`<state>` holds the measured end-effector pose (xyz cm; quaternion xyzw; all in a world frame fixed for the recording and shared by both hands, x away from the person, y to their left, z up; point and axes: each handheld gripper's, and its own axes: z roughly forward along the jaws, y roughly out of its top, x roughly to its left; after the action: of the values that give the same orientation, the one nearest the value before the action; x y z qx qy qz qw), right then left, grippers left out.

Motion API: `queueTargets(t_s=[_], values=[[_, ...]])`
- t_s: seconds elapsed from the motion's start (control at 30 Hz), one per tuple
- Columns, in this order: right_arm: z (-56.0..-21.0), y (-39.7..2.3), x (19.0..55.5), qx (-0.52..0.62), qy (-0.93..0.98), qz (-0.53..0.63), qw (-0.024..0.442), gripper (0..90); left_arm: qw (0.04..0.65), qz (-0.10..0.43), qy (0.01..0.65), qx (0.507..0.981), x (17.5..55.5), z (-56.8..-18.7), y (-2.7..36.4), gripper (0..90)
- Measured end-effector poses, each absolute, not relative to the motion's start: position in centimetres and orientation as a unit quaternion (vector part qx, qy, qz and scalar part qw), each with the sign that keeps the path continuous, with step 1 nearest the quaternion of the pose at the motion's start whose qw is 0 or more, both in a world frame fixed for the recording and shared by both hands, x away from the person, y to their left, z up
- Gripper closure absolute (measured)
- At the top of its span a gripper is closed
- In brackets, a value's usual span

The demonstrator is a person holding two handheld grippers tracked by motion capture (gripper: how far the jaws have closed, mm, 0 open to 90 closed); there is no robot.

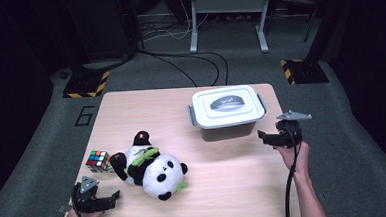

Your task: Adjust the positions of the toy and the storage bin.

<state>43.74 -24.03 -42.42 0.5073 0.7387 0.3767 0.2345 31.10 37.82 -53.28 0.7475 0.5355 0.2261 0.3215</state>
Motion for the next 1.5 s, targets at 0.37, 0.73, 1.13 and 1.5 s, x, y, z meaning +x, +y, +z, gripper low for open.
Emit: queueTargets(t_s=[0.37, 0.73, 1.13, 1.5], values=[[-39.5, -22.9, 48.4, 0.517, 0.73, 0.374, 0.247, 42.6, 0.321, 0.226, 0.536, 0.747, 31.1, -53.3, 37.8, 0.0], [-39.4, -21.6, 51.4, 0.524, 0.741, 0.335, 0.255, 59.4, 0.322, 0.226, 0.536, 0.747, 31.1, -53.3, 37.8, 0.0], [-39.2, -20.9, 49.9, 0.54, 0.737, 0.316, 0.256, 65.1, 0.321, 0.227, 0.537, 0.746, 31.1, -53.3, 37.8, 0.0], [-38.9, -19.4, 46.9, 0.544, 0.737, 0.311, 0.251, 70.2, 0.322, 0.226, 0.537, 0.747, 31.1, -53.3, 37.8, 0.0]])
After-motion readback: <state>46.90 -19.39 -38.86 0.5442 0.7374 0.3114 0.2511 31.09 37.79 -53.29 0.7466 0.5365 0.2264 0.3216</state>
